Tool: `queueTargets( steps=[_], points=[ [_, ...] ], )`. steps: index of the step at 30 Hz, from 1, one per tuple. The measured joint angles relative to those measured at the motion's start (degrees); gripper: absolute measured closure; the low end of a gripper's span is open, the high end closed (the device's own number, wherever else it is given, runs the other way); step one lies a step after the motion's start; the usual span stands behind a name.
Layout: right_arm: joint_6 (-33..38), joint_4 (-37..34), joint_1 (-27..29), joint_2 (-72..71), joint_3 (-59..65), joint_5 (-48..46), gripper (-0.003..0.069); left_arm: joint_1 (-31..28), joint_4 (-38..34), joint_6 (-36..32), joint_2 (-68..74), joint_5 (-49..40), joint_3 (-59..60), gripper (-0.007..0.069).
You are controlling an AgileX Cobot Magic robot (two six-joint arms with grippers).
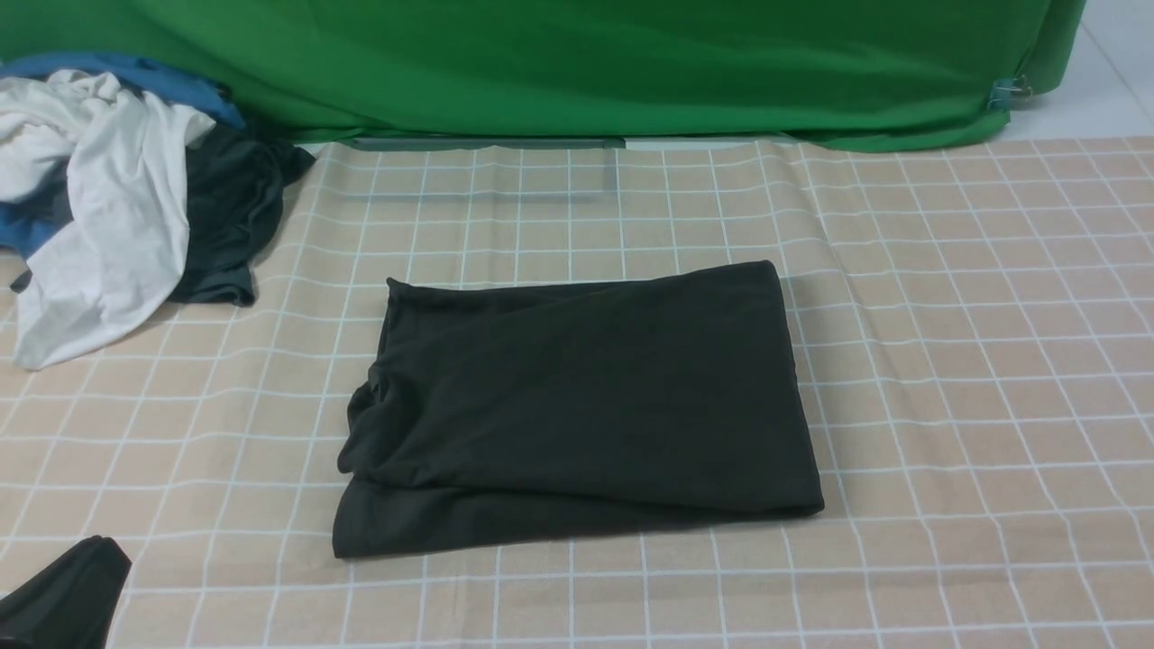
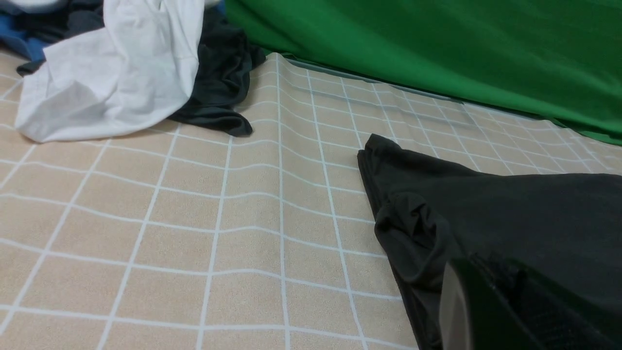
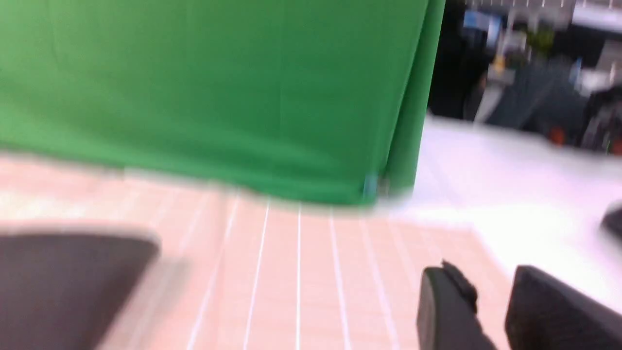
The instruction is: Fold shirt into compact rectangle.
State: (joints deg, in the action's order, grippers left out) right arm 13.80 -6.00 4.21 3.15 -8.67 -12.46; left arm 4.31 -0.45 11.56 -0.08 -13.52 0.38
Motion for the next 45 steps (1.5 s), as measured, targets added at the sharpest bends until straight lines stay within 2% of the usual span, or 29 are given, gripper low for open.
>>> queueTargets(
  steps=[4, 10, 18, 28, 35, 45],
  points=[
    [0.00, 0.08, 0.07, -2.53, 7.58, -0.84, 0.0424, 0.00, 0.00, 0.00, 0.00, 0.00, 0.00, 0.0611],
    [-0.49, 0.15, -0.25, -3.15, 9.10, -2.04, 0.0423, 0.00, 0.00, 0.00, -0.05, -0.19, 0.02, 0.0611],
    [-2.94, 0.15, -6.83, -3.19, 9.10, -2.04, 0.0421, 0.00, 0.00, 0.00, -0.05, -0.19, 0.02, 0.0611],
    [-4.40, 0.29, -6.94, -3.19, 9.10, -2.04, 0.0421, 0.00, 0.00, 0.00, -0.05, -0.19, 0.02, 0.0611],
    [-9.21, 5.27, -6.88, -3.19, 9.10, -2.04, 0.0421, 0.00, 0.00, 0.00, -0.05, -0.19, 0.02, 0.0611],
    [-10.52, 5.99, -6.88, -3.19, 9.10, -2.04, 0.0421, 0.00, 0.00, 0.00, -0.05, -0.19, 0.02, 0.0611]
  ],
)
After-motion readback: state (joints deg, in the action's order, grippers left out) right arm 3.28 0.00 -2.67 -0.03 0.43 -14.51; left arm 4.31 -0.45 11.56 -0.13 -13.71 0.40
